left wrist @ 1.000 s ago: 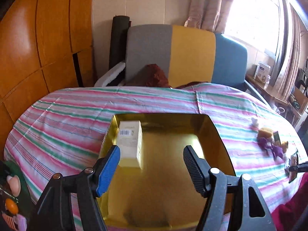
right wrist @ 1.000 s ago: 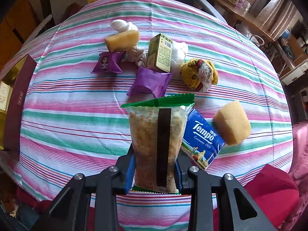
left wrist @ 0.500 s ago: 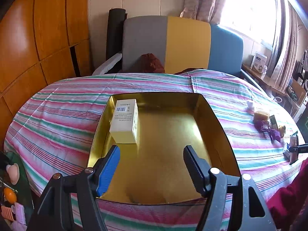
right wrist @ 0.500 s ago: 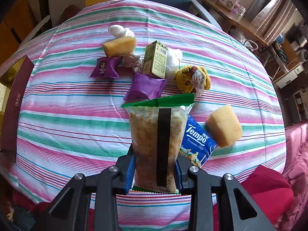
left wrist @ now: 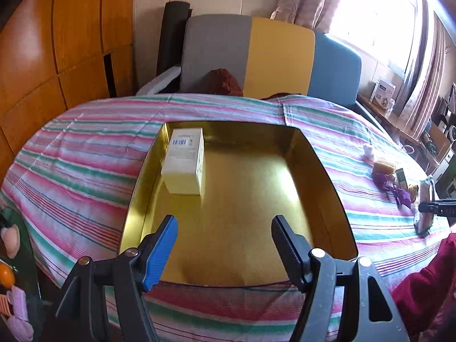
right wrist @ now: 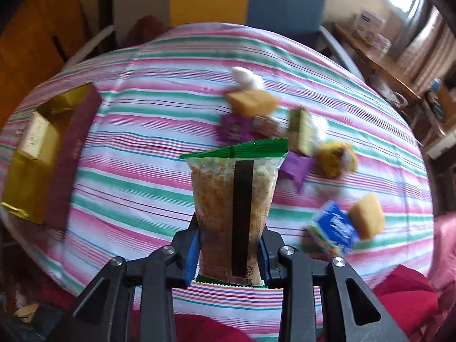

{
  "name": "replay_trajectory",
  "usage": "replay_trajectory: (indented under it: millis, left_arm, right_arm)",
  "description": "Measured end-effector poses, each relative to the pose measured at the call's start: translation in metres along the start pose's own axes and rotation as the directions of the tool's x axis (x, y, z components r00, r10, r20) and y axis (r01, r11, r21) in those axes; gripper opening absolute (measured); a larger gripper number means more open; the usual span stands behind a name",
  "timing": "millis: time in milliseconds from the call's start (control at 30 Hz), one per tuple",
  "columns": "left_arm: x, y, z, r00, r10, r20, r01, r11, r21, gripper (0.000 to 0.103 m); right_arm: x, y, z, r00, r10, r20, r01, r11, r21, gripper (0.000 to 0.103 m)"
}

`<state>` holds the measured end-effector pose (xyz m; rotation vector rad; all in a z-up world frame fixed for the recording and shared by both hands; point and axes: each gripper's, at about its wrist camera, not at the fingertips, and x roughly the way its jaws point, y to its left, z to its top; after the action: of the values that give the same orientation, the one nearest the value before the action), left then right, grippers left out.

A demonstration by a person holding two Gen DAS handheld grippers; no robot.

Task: Organize objects
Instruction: 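Carry the rice-cracker bag to the gold tray and release it with the right tool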

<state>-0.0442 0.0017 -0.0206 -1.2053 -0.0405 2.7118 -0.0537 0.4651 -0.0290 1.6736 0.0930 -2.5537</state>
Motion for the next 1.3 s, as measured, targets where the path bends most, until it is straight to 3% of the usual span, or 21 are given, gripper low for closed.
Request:
replay_trajectory:
  millis: [100,200,333,433,600,733,833,933,967,1067,1133,1233,1300]
  left_arm:
    - [0.003,0.01,-0.004,1.0,-0.014,-0.02,0.013,1.0,-0.024,0.068]
    - [0.0,0.024,-0.005,1.0,0.001,-0.021,-0.002,0.999,-0.041,0.067]
    - [-0.006,0.049,-0.006,0.999,0.051,-0.008,-0.052,0.996,-0.079,0.067]
    - [-0.01,0.067,-0.007,0.996,0.091,-0.002,-0.09,0.99,-0.113,0.067]
    - [-0.013,0.096,-0.008,0.99,0.14,-0.004,-0.139,0.976,-0.166,0.067]
    - [-0.008,0.115,-0.012,0.987,0.158,-0.029,-0.16,0.965,-0.208,0.064]
    - [-0.004,0.121,-0.014,0.988,0.149,-0.044,-0.155,0.964,-0.217,0.059]
    - [-0.002,0.122,-0.014,0.988,0.148,-0.05,-0.155,0.966,-0.208,0.059]
    - [-0.001,0.122,-0.014,0.988,0.146,-0.051,-0.154,0.968,-0.201,0.059]
    - [0.001,0.12,-0.016,0.989,0.135,-0.053,-0.143,0.97,-0.199,0.059]
    - [0.002,0.118,-0.018,0.99,0.129,-0.055,-0.138,0.971,-0.196,0.059]
    - [0.003,0.114,-0.02,0.992,0.106,-0.061,-0.117,0.973,-0.2,0.059]
    - [0.0,0.109,-0.019,0.994,0.093,-0.053,-0.102,0.976,-0.192,0.059]
  right_arm:
    - [-0.003,0.049,0.006,0.995,0.099,0.013,-0.098,0.992,-0.078,0.034]
    - [-0.007,0.102,0.014,0.975,0.22,0.021,-0.214,0.965,-0.15,0.034]
    - [-0.012,0.183,0.024,0.923,0.384,-0.007,-0.374,0.894,-0.247,0.034]
    - [-0.003,0.242,0.031,0.876,0.477,-0.074,-0.477,0.832,-0.283,0.034]
    - [0.046,0.321,0.038,0.829,0.509,-0.234,-0.557,0.791,-0.252,0.035]
    - [0.087,0.361,0.044,0.812,0.5,-0.301,-0.564,0.804,-0.187,0.037]
    - [0.11,0.379,0.047,0.773,0.537,-0.338,-0.598,0.795,-0.105,0.049]
    - [0.116,0.386,0.049,0.76,0.564,-0.324,-0.619,0.78,-0.093,0.058]
    - [0.115,0.387,0.048,0.763,0.559,-0.325,-0.615,0.783,-0.098,0.061]
    - [0.102,0.389,0.047,0.801,0.528,-0.281,-0.583,0.795,-0.169,0.062]
    - [0.091,0.388,0.047,0.836,0.496,-0.233,-0.543,0.81,-0.224,0.067]
    - [0.068,0.384,0.04,0.911,0.401,-0.097,-0.409,0.844,-0.348,0.076]
    - [0.056,0.376,0.035,0.93,0.367,-0.029,-0.35,0.857,-0.377,0.078]
